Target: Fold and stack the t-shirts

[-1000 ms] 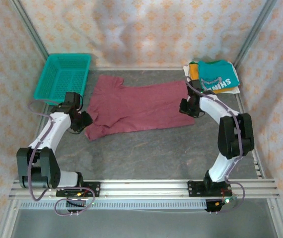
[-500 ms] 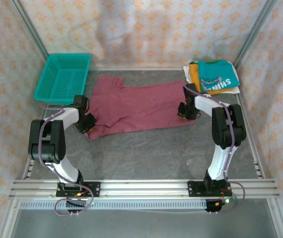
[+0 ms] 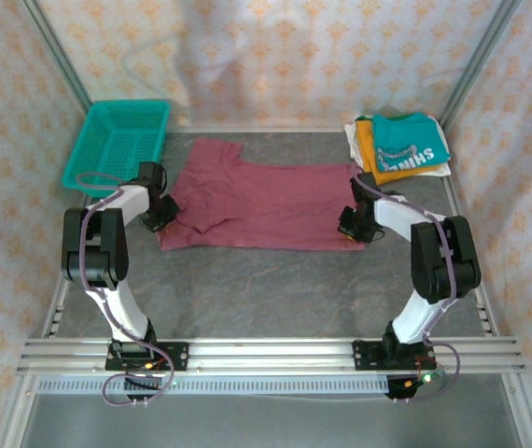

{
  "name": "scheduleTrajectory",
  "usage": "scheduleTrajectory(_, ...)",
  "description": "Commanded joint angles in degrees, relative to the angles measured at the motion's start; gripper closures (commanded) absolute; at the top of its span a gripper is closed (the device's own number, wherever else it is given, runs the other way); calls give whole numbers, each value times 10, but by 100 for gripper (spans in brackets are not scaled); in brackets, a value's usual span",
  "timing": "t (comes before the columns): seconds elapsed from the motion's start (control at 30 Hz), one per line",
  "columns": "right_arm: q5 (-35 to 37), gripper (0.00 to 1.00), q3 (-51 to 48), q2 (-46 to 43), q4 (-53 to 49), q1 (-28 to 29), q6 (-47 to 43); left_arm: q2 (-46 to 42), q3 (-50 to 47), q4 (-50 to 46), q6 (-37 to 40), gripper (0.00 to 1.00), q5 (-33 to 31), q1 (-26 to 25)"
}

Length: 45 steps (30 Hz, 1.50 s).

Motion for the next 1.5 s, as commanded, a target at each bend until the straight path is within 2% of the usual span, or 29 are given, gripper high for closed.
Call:
scheduleTrajectory(0.0,26,78,46,-28,-21,1,-2,-63,14,-31,13,91,-14,-15)
scheduleTrajectory(0.17,19,77,62,-27,2,1,4,-114,20,-60,15,86,-9,-47)
scheduleTrajectory(0.47,11,77,56,-15,17,1,7,-41,52,-42,13,79,33,-50)
scheduleTrajectory(0.7,21,77,53,-24,16,1,3,-31,34,-19,-13,73,45,-85)
scheduleTrajectory(0.87,21,77,56,-22,15,1,-2,-46,19,-32,-29,69,23,-111)
scheduleTrajectory(1.1,15,76,67,-12,20,1,-4,-53,3,-37,-39,63,3,-123)
scheduleTrajectory(1.27,28,76,79,-4,23,1,-9,-28,8,-19,-36,64,2,-125)
scheduleTrajectory(1.37,29,76,87,0,22,0,-10,-15,15,-17,-34,77,-3,-125)
scheduleTrajectory(1.47,31,76,91,1,22,1,-11,-19,19,-21,-32,83,-10,-126)
